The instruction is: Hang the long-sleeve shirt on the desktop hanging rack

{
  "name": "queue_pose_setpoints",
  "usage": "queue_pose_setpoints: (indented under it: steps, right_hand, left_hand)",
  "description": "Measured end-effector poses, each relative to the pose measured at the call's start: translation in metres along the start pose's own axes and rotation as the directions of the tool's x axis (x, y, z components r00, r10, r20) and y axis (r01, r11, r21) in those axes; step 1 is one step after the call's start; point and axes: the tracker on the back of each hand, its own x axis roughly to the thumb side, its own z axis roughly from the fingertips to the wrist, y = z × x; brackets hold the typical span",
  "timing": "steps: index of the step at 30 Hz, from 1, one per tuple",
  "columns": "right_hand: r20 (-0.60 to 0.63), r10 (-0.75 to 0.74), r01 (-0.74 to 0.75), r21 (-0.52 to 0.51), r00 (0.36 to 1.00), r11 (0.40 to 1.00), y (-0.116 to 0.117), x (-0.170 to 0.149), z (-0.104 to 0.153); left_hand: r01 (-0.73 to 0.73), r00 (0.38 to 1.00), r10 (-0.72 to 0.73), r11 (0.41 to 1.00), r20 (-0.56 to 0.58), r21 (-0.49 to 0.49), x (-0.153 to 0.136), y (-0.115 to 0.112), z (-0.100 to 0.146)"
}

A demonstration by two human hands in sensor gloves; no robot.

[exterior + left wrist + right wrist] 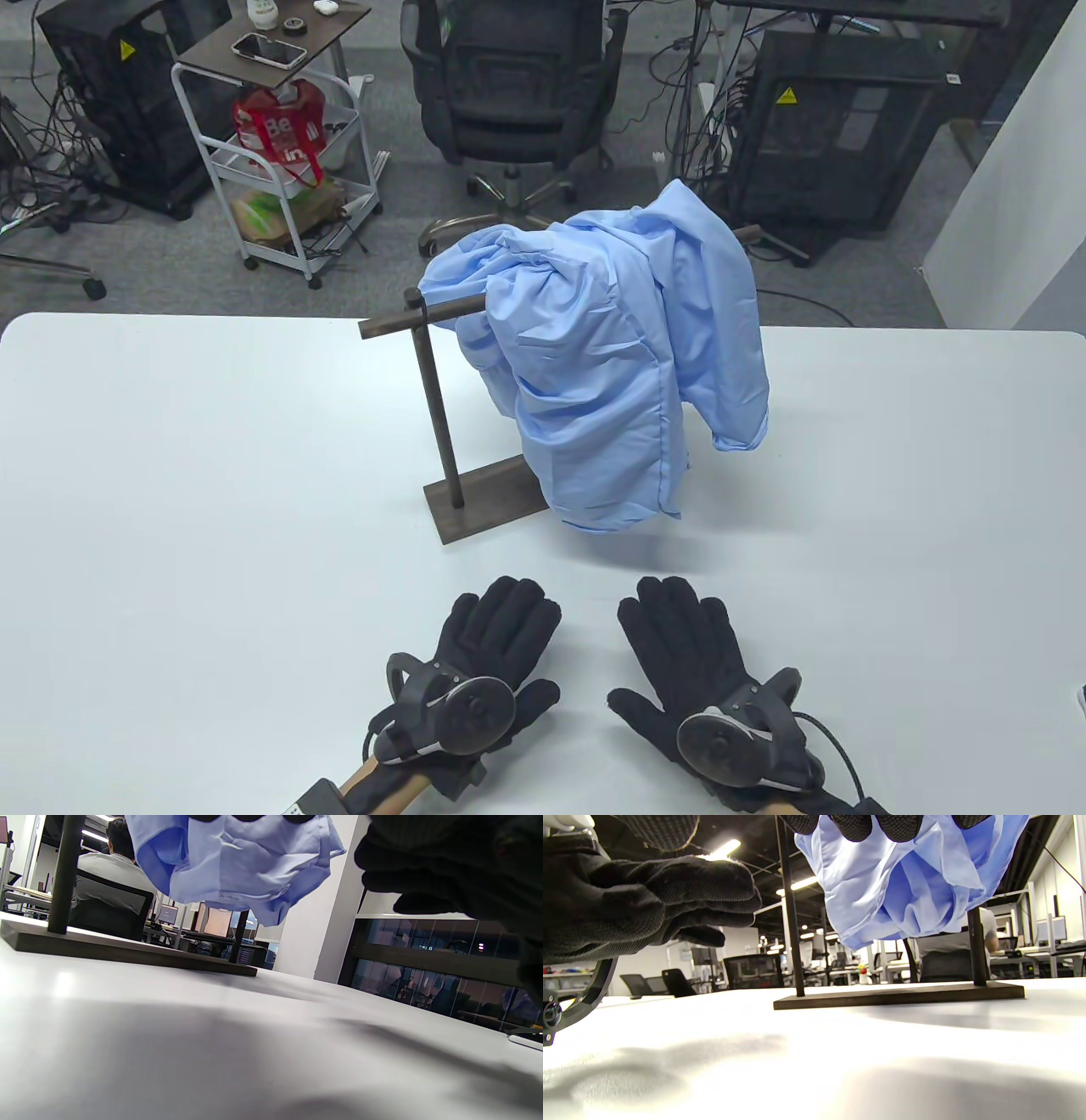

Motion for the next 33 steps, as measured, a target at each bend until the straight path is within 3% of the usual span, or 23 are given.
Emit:
queue_pose_setpoints:
  steps: [11,33]
  right_hand:
    - [0.008,0.013,-0.013,0.060,1.000,0.998,0.015,0.001,0.002]
    - [-0.012,-0.023,0.023,0.034,1.000,0.999,0.014,-0.002,0.003]
  left_hand:
    - [0.003,1.000,-0.003,1.000,0.000,-0.012,0.000,-0.003,-0.002]
    - [0.032,0.999,-0.030,0.999,0.040,-0.037,0.009,-0.010,-0.002]
